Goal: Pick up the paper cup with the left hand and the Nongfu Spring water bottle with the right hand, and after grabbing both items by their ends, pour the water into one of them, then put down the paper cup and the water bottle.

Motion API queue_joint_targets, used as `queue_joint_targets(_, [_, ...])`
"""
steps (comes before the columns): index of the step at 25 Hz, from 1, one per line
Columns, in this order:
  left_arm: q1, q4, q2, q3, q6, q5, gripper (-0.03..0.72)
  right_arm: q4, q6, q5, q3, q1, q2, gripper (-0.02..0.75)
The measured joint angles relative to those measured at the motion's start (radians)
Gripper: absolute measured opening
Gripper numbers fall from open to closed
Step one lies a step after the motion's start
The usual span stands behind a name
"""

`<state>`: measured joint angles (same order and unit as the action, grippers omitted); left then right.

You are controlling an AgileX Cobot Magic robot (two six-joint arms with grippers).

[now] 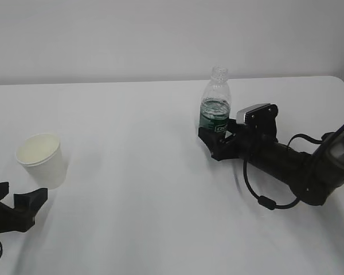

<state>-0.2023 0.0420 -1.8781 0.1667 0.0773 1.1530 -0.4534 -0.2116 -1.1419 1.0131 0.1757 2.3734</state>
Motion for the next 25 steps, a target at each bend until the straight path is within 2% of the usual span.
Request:
queue_joint_targets(16, [0.000, 0.000, 0.000, 0.000, 0.000, 0.000, 0.611, 0.000, -0.038, 0.000, 0.023, 0.000, 0.002, 0.622])
queue_joint_targets(25, [0.000, 0.000, 0.000, 0.000, 0.000, 0.000, 0.608, 0.002, -0.038, 0.000, 0.023, 0.000, 0.002, 0.526])
